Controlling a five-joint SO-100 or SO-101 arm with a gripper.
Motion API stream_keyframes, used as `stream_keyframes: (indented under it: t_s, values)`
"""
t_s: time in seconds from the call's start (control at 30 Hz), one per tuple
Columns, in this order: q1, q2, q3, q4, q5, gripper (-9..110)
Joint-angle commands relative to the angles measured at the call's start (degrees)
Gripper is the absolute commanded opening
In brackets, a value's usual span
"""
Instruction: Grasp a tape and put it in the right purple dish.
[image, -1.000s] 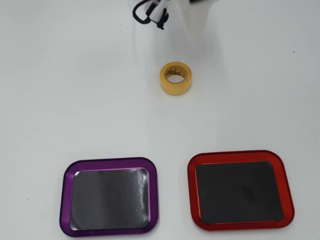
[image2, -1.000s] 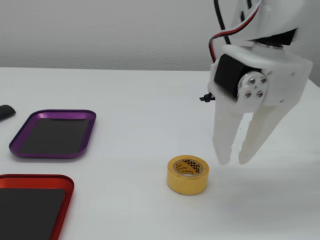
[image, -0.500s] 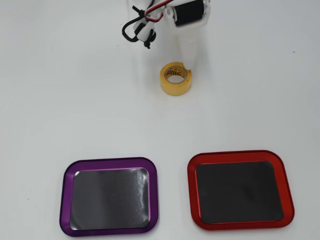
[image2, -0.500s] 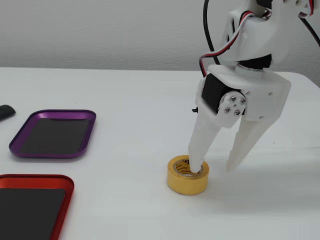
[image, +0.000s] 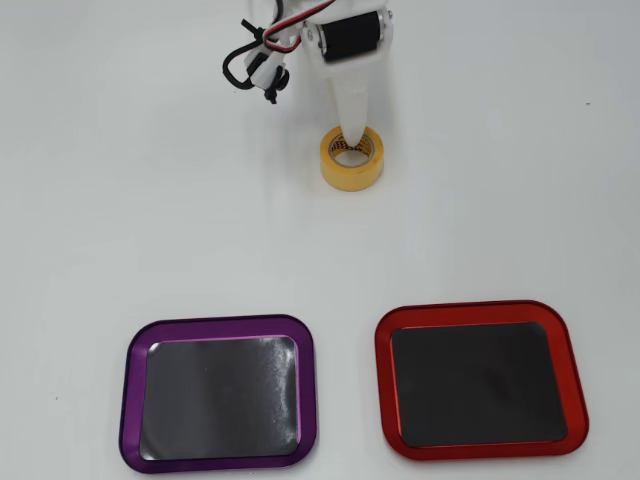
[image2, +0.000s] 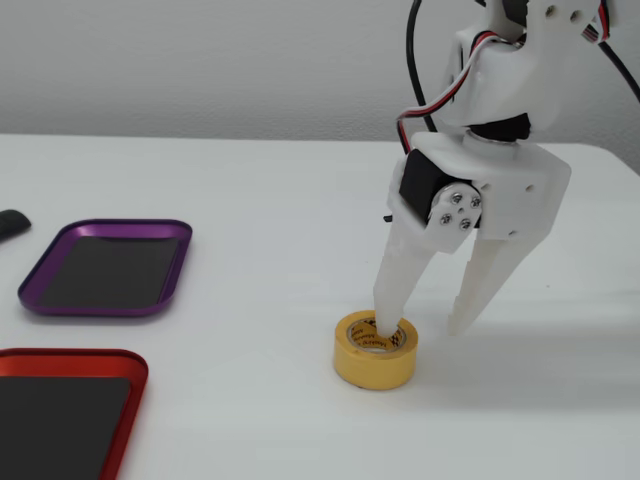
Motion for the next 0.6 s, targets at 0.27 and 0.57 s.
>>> stream_keyframes:
  t_s: [0.27,0.57]
  values:
    - [-0.3,0.2,8.7,-10.7,-0.4,17]
    - [-0.3,0.4,8.8,-11.2,-0.4,1]
